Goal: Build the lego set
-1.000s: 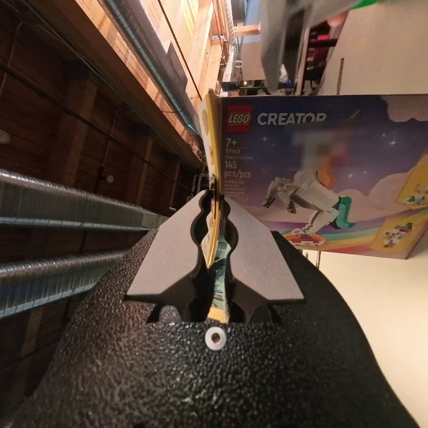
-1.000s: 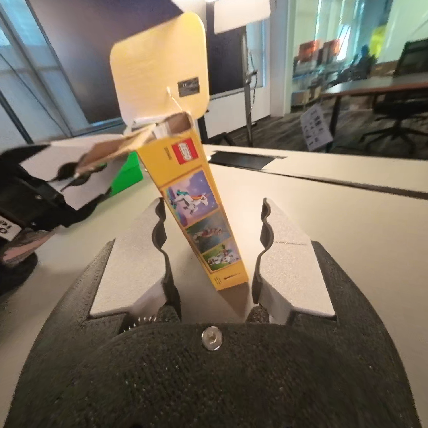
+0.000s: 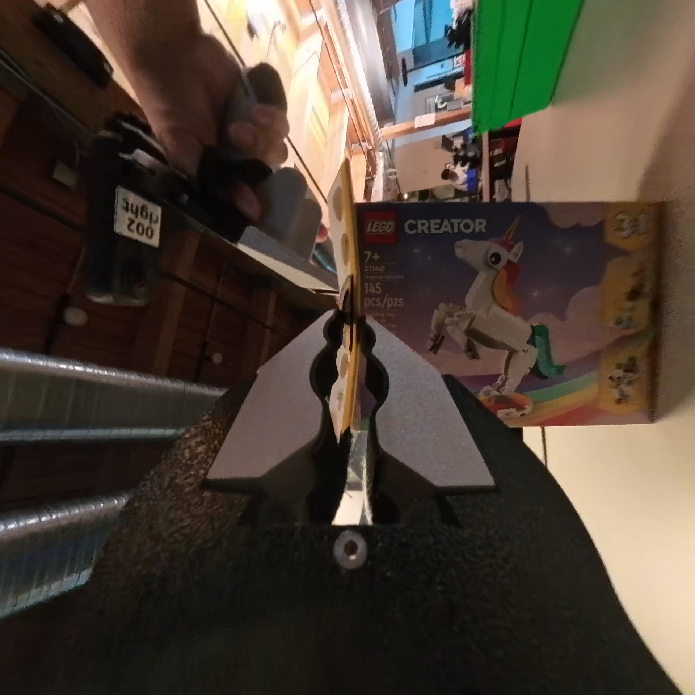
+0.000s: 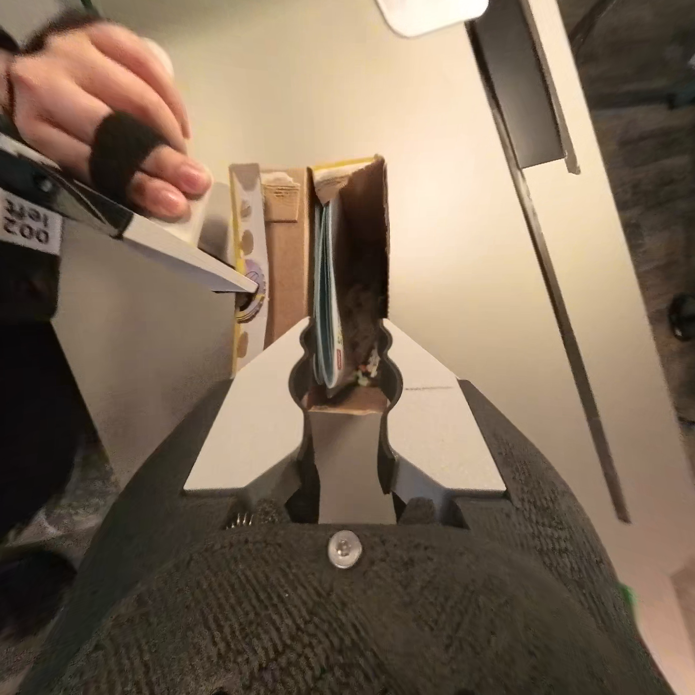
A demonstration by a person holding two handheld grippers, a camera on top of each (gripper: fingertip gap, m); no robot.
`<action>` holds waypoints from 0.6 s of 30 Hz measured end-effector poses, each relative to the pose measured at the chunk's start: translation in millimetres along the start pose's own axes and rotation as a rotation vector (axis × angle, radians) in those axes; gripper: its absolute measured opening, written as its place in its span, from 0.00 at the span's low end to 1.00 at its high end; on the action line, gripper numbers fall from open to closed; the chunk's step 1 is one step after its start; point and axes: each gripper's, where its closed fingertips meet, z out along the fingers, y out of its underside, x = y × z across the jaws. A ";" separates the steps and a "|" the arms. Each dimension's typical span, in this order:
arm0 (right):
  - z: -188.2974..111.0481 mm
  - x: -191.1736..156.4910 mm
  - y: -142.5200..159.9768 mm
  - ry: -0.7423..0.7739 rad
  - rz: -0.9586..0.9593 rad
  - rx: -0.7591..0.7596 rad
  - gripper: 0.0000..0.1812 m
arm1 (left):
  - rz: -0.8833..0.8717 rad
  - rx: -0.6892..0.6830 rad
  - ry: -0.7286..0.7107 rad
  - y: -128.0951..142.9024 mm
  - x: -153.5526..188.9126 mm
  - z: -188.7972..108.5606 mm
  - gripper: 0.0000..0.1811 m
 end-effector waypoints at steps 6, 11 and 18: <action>0.9 -24.6 22.1 0.083 -0.172 -0.048 0.16 | 0.078 0.084 0.012 -31.4 8.9 -13.3 0.03; 0.2 -41.6 40.0 0.049 -0.204 -0.077 0.16 | 0.113 0.115 0.015 -41.2 13.8 -15.0 0.03; -4.4 -31.8 52.2 0.102 -0.255 -0.104 0.13 | 0.117 0.122 0.013 -43.3 14.4 -14.5 0.03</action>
